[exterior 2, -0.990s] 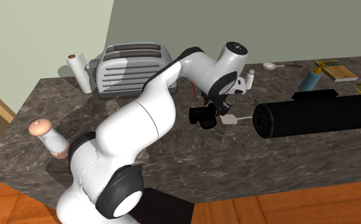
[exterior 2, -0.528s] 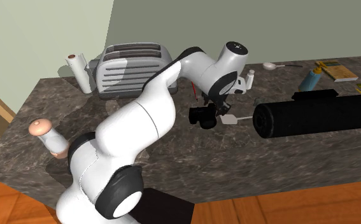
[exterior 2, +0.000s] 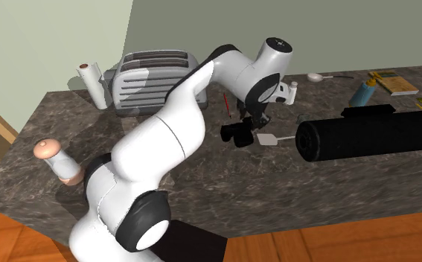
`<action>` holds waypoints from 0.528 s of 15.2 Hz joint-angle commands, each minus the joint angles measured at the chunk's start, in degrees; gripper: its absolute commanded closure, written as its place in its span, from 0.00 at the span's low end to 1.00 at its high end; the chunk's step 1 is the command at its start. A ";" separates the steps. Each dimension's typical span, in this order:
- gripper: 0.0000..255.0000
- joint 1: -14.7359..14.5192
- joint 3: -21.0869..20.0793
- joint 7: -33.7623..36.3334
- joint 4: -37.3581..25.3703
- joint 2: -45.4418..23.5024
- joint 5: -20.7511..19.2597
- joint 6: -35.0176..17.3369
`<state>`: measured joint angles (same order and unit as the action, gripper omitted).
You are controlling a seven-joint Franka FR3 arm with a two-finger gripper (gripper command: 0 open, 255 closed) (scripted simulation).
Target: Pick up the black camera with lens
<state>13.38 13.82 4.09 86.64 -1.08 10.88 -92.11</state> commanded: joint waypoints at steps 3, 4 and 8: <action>1.00 0.25 0.21 0.26 -4.79 -1.25 0.35 3.60; 1.00 0.31 0.25 0.35 -6.05 -1.62 0.45 4.50; 1.00 0.65 0.47 0.66 -11.48 -3.36 0.99 8.26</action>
<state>13.97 14.25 4.67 76.26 -4.20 11.77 -84.70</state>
